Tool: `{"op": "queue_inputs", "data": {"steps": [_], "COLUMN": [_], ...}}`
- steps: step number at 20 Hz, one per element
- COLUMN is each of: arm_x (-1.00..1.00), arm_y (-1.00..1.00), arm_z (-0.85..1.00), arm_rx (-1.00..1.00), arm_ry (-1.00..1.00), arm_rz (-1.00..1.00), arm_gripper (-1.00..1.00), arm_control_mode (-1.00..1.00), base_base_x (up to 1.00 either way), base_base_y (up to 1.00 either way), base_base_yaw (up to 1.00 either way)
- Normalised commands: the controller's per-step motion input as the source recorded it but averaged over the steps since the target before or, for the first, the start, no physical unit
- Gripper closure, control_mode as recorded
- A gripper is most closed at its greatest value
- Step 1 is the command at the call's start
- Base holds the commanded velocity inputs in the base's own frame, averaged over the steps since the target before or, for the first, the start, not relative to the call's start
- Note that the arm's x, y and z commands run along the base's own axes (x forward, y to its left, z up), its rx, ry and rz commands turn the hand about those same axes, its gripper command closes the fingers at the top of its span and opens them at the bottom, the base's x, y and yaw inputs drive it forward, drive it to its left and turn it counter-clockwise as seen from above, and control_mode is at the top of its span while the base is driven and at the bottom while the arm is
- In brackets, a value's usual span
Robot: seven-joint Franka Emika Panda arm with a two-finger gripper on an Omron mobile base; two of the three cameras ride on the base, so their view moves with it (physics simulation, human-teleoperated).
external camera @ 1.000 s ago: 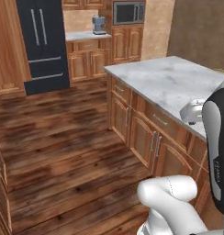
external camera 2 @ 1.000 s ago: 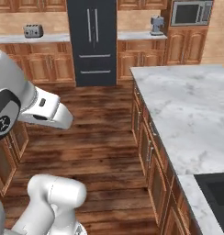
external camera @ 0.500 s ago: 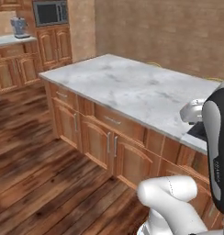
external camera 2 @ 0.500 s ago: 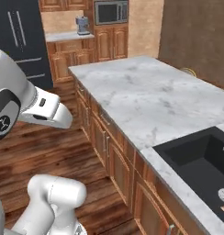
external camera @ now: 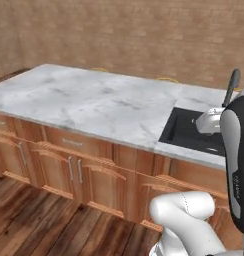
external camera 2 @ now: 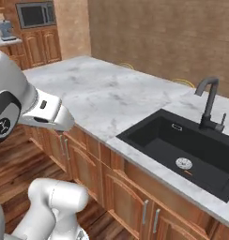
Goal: Pick up the bar soap and bar soap from the sink, and place them back in the cabinet, and close the cabinet door.
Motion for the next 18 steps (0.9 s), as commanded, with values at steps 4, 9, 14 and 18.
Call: {"op": "queue_inputs", "data": {"steps": [4,9,14,18], "arm_x": [0.00,0.00,0.00,0.00], "arm_y": [0.00,0.00,0.00,0.00], "arm_z": [0.00,0.00,0.00,0.00], "arm_rx": [0.00,0.00,0.00,0.00], "arm_ry": [0.00,0.00,0.00,0.00], "arm_rz": [0.00,0.00,0.00,0.00], "arm_gripper": [-1.00,-1.00,-1.00,-1.00], "arm_control_mode": [1.00,1.00,1.00,1.00], "base_base_x": [0.00,0.15,0.35,0.49], "base_base_y": [-0.01,0.00,0.00,0.04], "base_base_yaw": [-0.58,-0.57,-0.47,-0.28]}}
